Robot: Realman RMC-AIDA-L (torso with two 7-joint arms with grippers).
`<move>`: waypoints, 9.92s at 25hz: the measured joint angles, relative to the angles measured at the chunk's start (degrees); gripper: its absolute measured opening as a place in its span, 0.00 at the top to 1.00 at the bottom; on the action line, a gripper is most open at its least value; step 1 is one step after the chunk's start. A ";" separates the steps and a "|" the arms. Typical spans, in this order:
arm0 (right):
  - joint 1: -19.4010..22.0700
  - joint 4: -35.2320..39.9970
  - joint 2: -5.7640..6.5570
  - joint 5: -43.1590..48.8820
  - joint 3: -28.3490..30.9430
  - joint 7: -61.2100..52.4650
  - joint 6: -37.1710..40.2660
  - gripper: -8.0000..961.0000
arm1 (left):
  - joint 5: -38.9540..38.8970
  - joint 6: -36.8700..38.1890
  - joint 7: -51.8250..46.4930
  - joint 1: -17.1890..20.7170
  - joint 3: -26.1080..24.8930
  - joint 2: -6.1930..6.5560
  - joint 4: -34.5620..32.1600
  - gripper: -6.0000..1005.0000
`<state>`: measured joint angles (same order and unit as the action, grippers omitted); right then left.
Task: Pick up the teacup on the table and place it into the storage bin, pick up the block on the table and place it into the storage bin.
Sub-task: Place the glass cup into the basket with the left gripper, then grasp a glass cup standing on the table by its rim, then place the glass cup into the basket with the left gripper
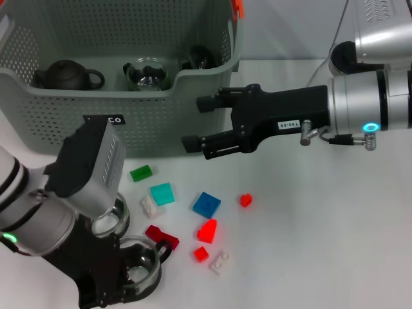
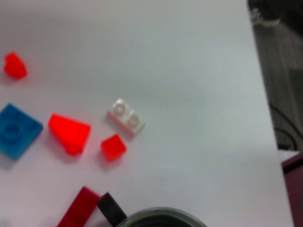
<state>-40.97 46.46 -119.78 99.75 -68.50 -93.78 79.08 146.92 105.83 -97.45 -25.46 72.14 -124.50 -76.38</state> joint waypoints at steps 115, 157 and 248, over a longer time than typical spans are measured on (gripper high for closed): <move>2.35 -6.48 5.91 5.10 4.43 -1.79 8.35 0.11 | -30.97 -10.85 -13.27 -12.07 -40.35 11.16 2.66 0.24; -0.80 -8.67 3.41 5.10 4.16 -2.29 3.48 0.11 | 1.69 -6.43 -2.18 4.65 -5.71 0.05 -10.22 0.24; -0.28 -9.38 3.94 5.14 4.16 0.37 3.82 0.11 | -14.77 7.97 -20.74 -11.90 -38.79 6.77 -10.52 0.95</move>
<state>-41.25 37.08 -115.85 104.89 -64.33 -93.40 82.90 132.16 113.80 -118.19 -37.36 33.35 -117.73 -86.91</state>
